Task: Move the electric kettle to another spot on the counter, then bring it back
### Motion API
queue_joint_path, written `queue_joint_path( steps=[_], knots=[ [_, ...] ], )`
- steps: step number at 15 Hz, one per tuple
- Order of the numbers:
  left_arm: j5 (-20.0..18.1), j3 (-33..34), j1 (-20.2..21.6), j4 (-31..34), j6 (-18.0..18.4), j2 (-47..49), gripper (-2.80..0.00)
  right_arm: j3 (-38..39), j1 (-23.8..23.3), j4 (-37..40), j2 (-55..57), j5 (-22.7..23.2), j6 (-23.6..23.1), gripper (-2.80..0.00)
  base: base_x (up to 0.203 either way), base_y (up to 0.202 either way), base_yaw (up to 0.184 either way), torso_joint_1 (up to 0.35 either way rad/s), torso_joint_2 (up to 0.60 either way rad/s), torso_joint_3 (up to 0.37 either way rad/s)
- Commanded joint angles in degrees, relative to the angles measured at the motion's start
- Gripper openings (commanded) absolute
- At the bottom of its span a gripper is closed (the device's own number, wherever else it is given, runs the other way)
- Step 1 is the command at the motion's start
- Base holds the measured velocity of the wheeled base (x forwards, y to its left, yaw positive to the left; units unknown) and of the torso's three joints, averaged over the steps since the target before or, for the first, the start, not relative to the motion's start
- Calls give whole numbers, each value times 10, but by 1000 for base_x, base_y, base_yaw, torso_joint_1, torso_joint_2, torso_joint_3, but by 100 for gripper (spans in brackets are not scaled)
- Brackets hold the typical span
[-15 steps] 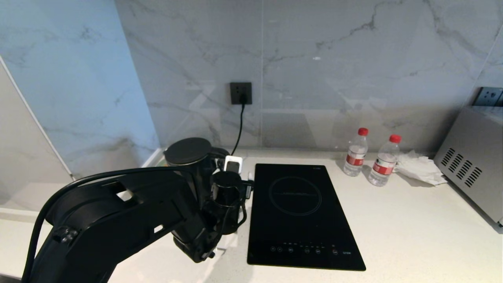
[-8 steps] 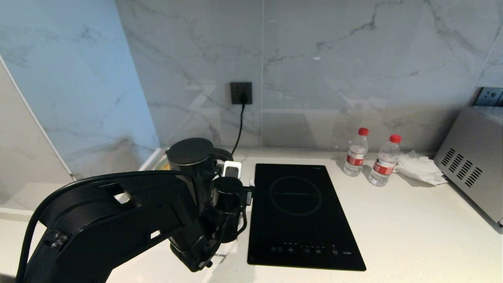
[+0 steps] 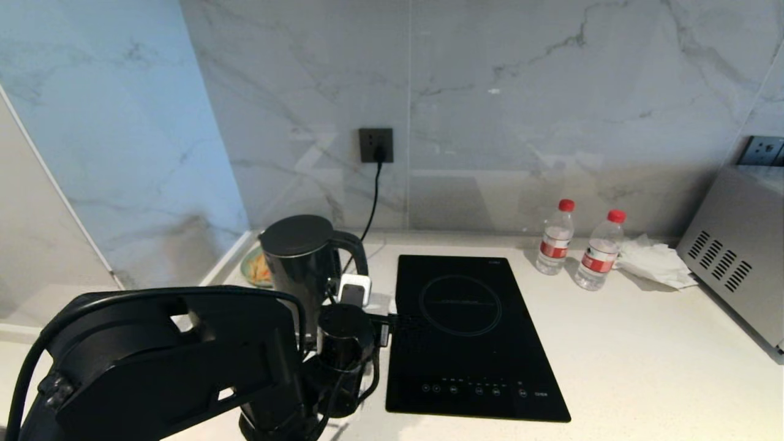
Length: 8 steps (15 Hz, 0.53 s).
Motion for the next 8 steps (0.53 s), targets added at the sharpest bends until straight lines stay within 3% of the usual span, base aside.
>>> queue_joint_path(
  steps=[1,5,8],
  knots=[
    [4,49,-24,-37,0,34,0,0,0,0,1,0,0,-280,0,0,0,0,0,0],
    [7,49,-62,-42,2,74,0,0,0,0,1,0,0,-280,0,0,0,0,0,0],
    [5,32,-66,-42,15,87,0,0,0,0,1,0,0,-280,0,0,0,0,0,0]
  ],
)
